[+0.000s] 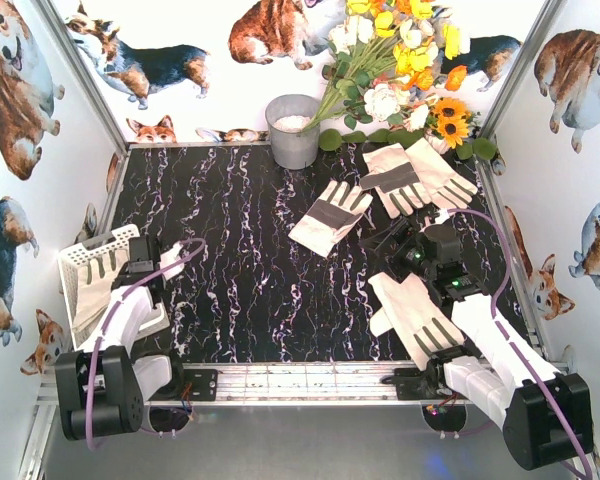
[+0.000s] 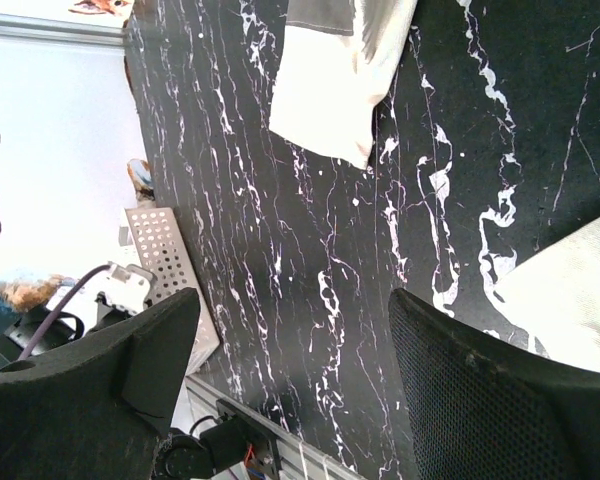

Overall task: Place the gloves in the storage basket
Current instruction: Place the glove in the bin, then adjust the glove at the center of the board.

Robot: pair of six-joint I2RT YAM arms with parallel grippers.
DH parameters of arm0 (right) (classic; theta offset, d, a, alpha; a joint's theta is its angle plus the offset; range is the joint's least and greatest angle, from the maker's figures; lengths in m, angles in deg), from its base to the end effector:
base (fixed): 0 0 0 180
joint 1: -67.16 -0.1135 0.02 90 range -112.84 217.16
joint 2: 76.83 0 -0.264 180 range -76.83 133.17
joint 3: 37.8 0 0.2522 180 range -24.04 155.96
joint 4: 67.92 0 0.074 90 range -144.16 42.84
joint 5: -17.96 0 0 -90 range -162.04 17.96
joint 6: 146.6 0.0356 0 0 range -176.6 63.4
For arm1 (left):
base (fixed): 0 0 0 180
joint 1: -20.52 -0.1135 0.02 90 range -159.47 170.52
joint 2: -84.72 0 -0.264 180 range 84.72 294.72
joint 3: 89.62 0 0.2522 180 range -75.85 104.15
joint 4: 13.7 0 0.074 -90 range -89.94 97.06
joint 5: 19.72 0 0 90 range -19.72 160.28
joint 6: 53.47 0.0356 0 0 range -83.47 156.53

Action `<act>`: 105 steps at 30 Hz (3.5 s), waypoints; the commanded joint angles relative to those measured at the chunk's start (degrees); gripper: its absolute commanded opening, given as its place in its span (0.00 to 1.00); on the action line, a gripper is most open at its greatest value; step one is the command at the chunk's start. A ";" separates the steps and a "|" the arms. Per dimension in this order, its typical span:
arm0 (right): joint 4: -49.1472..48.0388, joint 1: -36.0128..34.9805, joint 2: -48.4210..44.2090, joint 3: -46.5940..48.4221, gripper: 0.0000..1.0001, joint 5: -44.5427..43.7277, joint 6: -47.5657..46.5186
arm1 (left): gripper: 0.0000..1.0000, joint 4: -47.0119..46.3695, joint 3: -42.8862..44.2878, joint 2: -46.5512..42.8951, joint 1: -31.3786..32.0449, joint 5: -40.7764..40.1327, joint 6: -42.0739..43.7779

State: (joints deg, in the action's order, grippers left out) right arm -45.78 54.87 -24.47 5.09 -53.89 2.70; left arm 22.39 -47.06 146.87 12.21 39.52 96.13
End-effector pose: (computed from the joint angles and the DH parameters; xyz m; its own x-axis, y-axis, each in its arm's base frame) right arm 0.1924 0.0533 0.2245 -0.6583 0.6928 -0.2944 0.2047 0.5411 0.8156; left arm 0.1886 0.0459 0.1760 -0.7668 0.6370 0.0790 0.4976 0.5121 0.7000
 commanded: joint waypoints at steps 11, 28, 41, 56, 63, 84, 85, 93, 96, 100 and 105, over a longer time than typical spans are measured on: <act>-5.67 0.08 -0.51 0.08 0.78 0.08 1.59 | 0.00 3.15 -0.23 -5.05 -1.11 13.31 -3.45; -6.32 0.10 3.04 0.78 0.78 0.21 0.75 | 0.00 3.74 2.04 -2.66 8.25 14.06 -10.67; -5.08 0.14 3.04 1.77 0.77 0.38 0.17 | 0.49 1.58 4.22 1.45 8.33 13.19 -15.98; -6.10 0.15 2.00 1.21 0.78 -0.54 -0.32 | 1.00 20.21 17.29 0.53 8.47 16.09 -24.01; -4.69 0.16 2.22 2.27 0.77 -0.31 -1.87 | 0.86 19.55 20.74 0.15 7.70 16.41 -35.69; 2.83 0.12 -0.49 5.55 0.76 -1.11 -4.20 | 0.46 -0.81 20.51 18.77 2.99 9.91 -50.89; 2.94 0.12 -0.62 5.59 0.76 -1.17 -4.20 | 0.45 -1.40 20.32 19.24 2.69 10.13 -50.67; 3.42 0.11 -0.36 6.37 0.75 -0.78 -4.25 | 0.36 -3.38 20.73 23.39 0.97 11.81 -50.19; 3.39 0.15 -0.41 6.54 0.75 -0.66 -4.12 | 0.38 -4.70 20.32 24.51 0.68 13.44 -50.45; 3.64 0.12 -0.65 6.65 0.75 -0.58 -4.03 | 0.41 -6.71 19.19 25.31 0.43 15.31 -50.54; 3.92 0.12 -0.95 6.74 0.75 -0.53 -4.03 | 0.35 -7.21 19.28 27.64 -0.08 11.36 -50.61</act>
State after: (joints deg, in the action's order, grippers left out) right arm -40.82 54.87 -24.06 9.00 -54.33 -0.84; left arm 17.45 -27.41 172.51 13.34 53.05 45.77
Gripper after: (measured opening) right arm 0.751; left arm 0.380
